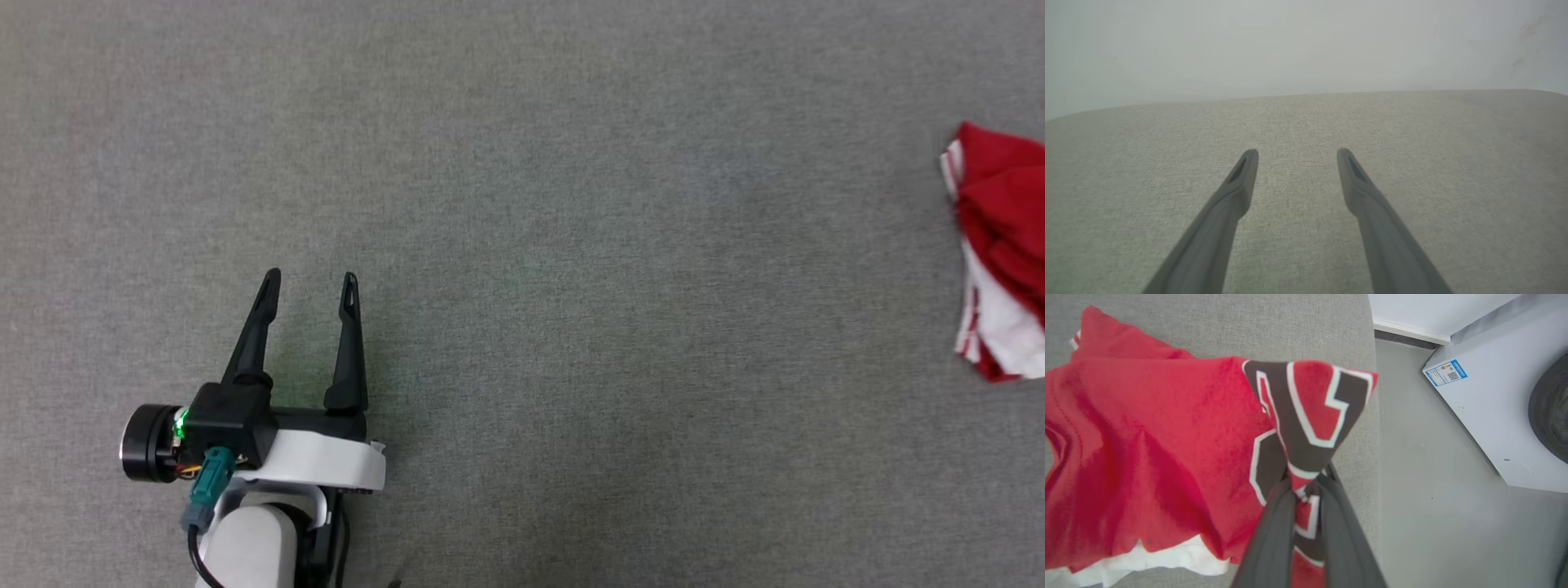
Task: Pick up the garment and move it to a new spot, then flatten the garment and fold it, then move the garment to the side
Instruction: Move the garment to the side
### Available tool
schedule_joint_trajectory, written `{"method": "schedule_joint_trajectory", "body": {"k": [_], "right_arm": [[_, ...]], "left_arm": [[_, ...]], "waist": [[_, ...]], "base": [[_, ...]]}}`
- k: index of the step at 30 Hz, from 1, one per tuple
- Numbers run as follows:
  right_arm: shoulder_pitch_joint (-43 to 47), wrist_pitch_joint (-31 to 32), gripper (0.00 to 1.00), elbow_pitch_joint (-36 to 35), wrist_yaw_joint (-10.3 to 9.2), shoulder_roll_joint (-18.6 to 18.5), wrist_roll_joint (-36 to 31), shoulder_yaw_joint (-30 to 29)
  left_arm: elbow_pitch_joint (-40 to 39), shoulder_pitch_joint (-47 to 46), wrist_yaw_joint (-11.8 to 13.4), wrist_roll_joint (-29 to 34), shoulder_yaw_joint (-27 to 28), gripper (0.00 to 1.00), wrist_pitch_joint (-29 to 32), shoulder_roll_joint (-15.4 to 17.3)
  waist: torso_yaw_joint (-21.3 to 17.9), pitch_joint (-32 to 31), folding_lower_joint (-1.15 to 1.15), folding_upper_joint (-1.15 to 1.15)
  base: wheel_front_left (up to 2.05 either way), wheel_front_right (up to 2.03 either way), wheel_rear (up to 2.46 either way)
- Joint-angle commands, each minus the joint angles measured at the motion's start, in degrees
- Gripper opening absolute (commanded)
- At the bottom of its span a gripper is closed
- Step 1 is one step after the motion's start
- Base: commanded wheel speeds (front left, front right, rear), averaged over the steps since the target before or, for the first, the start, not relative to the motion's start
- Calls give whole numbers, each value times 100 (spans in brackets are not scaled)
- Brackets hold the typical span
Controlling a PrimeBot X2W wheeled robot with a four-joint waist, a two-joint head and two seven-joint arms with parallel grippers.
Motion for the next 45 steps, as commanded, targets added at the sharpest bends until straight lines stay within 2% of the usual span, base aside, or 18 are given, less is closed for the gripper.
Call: {"method": "schedule_joint_trajectory", "body": {"k": [1, 7, 14, 15, 16, 21, 30, 35, 45], "right_arm": [[-129, -13, 0, 84, -9, -68, -65, -102], [-306, -44, 0, 518, -9, -140, -505, -595], [-319, -194, 0, 769, -9, 80, -915, -1039], [-321, -238, 33, 811, -9, 135, -987, -1110], [-307, -278, 100, 838, -9, 198, -1061, -1156], [-175, -551, 100, 793, -9, 391, -1483, -1331], [136, -1833, 100, 146, -9, 882, -2270, -1774], [293, -2560, 100, -340, -9, 1357, -2580, -2037], [1213, -3751, 100, -1498, -8, 2823, -3169, -2556]], "left_arm": [[-46, -88, -10, 33, -9, 100, -13, 3], [-129, -205, -19, 51, -56, 100, -13, 1], [-112, -220, 13, 45, -87, 100, -13, -1], [-98, -205, 17, 45, -88, 100, -13, -1], [-82, -187, 25, 43, -90, 100, -13, -2], [-13, -60, 56, 25, -88, 100, -13, -3], [167, 371, 136, -105, -109, 100, -13, -6], [266, 621, 186, -161, -100, 100, -13, -7], [459, 958, 185, -262, -45, 100, -13, -6]], "waist": [[70, 162, -1, 0], [139, 384, -1, 0], [138, 402, -1, 0], [133, 375, -1, 0], [128, 336, -1, 0], [104, 51, -1, 0], [165, -771, -1, 0], [272, -1157, -1, 0], [592, -1849, -1, 0]], "base": [[0, 0, 0], [0, 0, 0], [0, 0, 0], [0, 0, 0], [0, 0, 0], [0, 0, 0], [0, 0, 0], [0, 0, 0], [0, 0, 0]]}}
